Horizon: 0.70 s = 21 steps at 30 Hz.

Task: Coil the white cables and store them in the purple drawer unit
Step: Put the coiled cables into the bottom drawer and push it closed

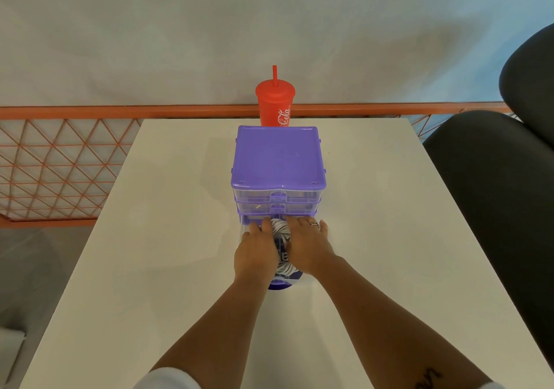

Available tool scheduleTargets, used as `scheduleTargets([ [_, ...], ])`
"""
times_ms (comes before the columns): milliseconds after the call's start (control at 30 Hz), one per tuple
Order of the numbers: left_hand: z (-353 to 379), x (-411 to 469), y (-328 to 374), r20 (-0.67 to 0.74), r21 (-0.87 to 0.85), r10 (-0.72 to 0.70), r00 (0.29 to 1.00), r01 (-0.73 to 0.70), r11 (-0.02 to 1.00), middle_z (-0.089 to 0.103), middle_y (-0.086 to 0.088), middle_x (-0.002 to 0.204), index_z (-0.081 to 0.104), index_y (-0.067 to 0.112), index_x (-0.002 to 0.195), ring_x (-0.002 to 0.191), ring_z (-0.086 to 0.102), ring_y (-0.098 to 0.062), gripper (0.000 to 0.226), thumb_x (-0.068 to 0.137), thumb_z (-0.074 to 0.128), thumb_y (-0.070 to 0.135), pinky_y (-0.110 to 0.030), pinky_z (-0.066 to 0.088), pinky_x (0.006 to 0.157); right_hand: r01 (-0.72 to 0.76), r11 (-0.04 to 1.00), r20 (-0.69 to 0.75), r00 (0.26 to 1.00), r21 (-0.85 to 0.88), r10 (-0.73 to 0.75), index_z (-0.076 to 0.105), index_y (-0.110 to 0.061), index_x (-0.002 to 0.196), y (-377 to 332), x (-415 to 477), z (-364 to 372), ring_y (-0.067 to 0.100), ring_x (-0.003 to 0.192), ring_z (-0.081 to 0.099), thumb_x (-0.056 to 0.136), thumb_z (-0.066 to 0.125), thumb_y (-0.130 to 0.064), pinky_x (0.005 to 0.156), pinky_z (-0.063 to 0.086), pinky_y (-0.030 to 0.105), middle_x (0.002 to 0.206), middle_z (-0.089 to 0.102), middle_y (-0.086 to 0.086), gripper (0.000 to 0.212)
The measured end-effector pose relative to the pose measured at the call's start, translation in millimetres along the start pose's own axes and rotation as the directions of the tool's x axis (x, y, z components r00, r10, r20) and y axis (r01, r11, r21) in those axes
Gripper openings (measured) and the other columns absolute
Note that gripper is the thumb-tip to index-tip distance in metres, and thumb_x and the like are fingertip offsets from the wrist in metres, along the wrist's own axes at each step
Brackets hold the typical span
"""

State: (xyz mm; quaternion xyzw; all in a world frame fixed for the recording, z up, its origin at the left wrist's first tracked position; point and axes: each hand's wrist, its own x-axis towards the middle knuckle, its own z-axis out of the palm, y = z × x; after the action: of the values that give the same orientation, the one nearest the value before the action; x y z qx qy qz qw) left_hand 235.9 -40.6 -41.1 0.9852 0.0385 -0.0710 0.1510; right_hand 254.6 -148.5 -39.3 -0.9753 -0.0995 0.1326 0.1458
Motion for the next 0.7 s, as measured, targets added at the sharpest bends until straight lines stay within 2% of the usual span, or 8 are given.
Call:
scheduleTargets([
  [200,-2,1,2,0.029,0.029,-0.008,1.0,0.007,1.0,0.044,-0.009,0.131,0.026,0.017,0.138,0.113,0.05,-0.023,0.048,0.095,0.044,0.027,-0.031,0.049,0.089,-0.003,0.999,0.015,1.0,-0.052,0.004,0.029,-0.017,0.138,2,1,-6,0.026,0.133,0.033,0.089,0.054,-0.028,0.112,0.007,0.053,0.139,0.044,0.006,0.056],
  [333,-3,2,3,0.046,0.047,-0.007,0.999,0.005,0.999,0.043,-0.009,0.131,0.025,0.017,0.139,0.115,0.049,-0.024,0.047,0.096,0.041,0.028,-0.032,0.049,0.089,-0.027,0.999,0.061,0.998,-0.032,0.029,0.031,-0.016,0.135,0,2,-11,0.028,0.134,0.031,0.089,0.052,-0.023,0.111,0.004,0.056,0.137,0.045,0.009,0.051],
  [433,-3,1,4,0.053,0.044,-0.013,0.999,0.01,0.999,0.042,-0.01,0.131,0.025,0.016,0.139,0.115,0.047,-0.025,0.046,0.096,0.038,0.026,-0.033,0.048,0.089,-0.043,0.999,0.091,0.995,-0.016,0.045,0.031,-0.016,0.134,-3,4,-14,0.03,0.134,0.031,0.085,0.055,-0.017,0.11,0.003,0.058,0.136,0.046,0.008,0.054],
  [500,-4,1,3,0.055,0.045,-0.013,0.998,0.01,0.999,0.042,-0.01,0.131,0.025,0.016,0.139,0.115,0.047,-0.025,0.046,0.096,0.039,0.026,-0.033,0.048,0.09,-0.037,0.999,0.088,0.995,-0.015,0.039,0.029,-0.018,0.136,-3,5,-14,0.029,0.135,0.031,0.085,0.057,-0.019,0.11,0.002,0.058,0.138,0.045,0.006,0.059],
  [600,-3,1,2,0.058,0.054,0.007,0.998,-0.01,0.998,0.043,-0.01,0.13,0.026,0.015,0.139,0.115,0.048,-0.024,0.048,0.095,0.043,0.025,-0.032,0.048,0.09,-0.026,0.997,0.083,0.996,-0.07,0.031,0.029,-0.02,0.138,-4,3,-15,0.028,0.135,0.03,0.085,0.058,-0.024,0.11,0.001,0.059,0.139,0.044,0.005,0.061],
  [700,-4,4,0,0.065,0.073,0.037,0.997,-0.042,0.996,0.044,-0.008,0.131,0.022,0.016,0.143,0.116,0.048,-0.024,0.052,0.096,0.043,0.024,-0.032,0.048,0.09,0.004,0.98,0.053,0.999,-0.2,0.006,0.031,-0.017,0.136,-7,-2,-13,0.029,0.133,0.032,0.087,0.056,-0.024,0.11,0.003,0.059,0.135,0.046,0.008,0.055],
])
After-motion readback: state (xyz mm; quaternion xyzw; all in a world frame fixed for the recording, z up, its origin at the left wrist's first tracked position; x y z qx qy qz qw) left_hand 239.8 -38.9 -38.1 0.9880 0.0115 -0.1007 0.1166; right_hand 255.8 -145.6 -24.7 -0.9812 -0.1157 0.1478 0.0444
